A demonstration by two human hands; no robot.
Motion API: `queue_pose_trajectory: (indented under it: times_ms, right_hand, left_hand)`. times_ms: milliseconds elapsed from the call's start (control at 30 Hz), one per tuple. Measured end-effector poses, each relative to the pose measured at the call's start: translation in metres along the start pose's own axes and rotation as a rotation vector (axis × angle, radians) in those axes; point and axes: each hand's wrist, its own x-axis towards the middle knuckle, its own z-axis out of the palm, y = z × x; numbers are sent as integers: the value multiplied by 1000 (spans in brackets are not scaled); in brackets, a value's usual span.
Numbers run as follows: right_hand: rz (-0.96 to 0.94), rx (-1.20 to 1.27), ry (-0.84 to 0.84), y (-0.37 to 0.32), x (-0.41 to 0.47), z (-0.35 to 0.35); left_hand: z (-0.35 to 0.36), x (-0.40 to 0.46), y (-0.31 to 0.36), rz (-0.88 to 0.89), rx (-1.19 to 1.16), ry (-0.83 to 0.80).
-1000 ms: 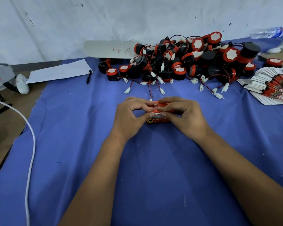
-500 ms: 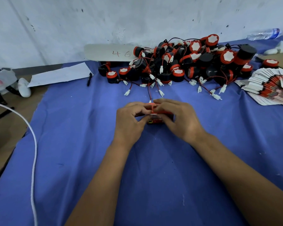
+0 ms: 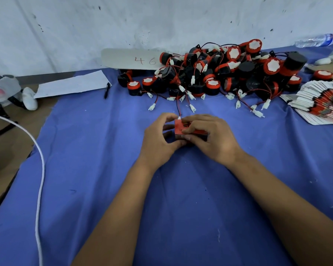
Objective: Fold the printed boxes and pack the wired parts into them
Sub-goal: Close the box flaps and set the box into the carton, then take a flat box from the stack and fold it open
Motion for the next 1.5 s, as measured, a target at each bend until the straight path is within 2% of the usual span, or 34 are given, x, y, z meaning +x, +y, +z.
queue_pose_trajectory:
  times_ms: [167,267,333,500,600,667,733,800,900,1000,1033,1067,1133,1167,1200,1233,1300,1400,1467,1500]
  right_hand:
    - [-45,49,-22,3,-5,-1]
    - [33,87,-62,3,-9,-1]
    - [85,73,-54,1,-10,-6]
    - [54,-23,-89,-8,-21,-26]
    - [200,-1,42,-9,-50,-69]
    - [267,-58,211,-14,-74,-117]
    - [243,-195,340,-26,-96,-173]
    - [277,-385,397,-42,-116,-238]
    - [590,-718,395,-71,-159,-335]
    - [886,-962,607,-99,-212,-407]
    - [992,-993,595,-103,-226,-423]
    - [1135,-1003,489,-106,-239,-434]
    - [1427,-910,129,-102,-253,-438]
    - [1512,-853,17,-99,-256,-435]
    - [1542,-844,-21,-97,-255,-432]
    - [1535,-859,3,-95,-251,-429]
    - [1491,-893,175,-91,-240,-426]
    - [1208,-952,478,-84,-208,-404]
    - [1024,-830,550,-70,-176,-377]
    - [993,-734,542,-59,-160,-363]
  left_hand:
    - [-1,5,-2,1,15,-64]
    - [-2,7,-4,-31,-13,-56]
    - [-1,10,-4,-47,-38,-58]
    - [5,10,9,-29,-122,-147]
    - [35,15,39,-10,-140,-260]
    - [73,23,73,35,-188,-320]
    - [116,29,120,149,-281,-378]
    - [166,34,172,254,-409,-466]
    - [244,29,253,389,-463,-614]
    - [310,5,318,479,-415,-718]
    - [327,-3,332,490,-396,-736]
    - [342,-12,342,502,-369,-748]
    - [363,-27,352,540,-278,-755]
    - [370,-31,352,550,-241,-754]
    - [373,-34,351,553,-223,-746]
    - [375,-34,347,547,-219,-724]
    - [374,-31,335,501,-264,-653]
    - [369,-21,308,376,-327,-527]
    - [365,-13,282,249,-304,-438]
    - [363,-8,269,154,-284,-394]
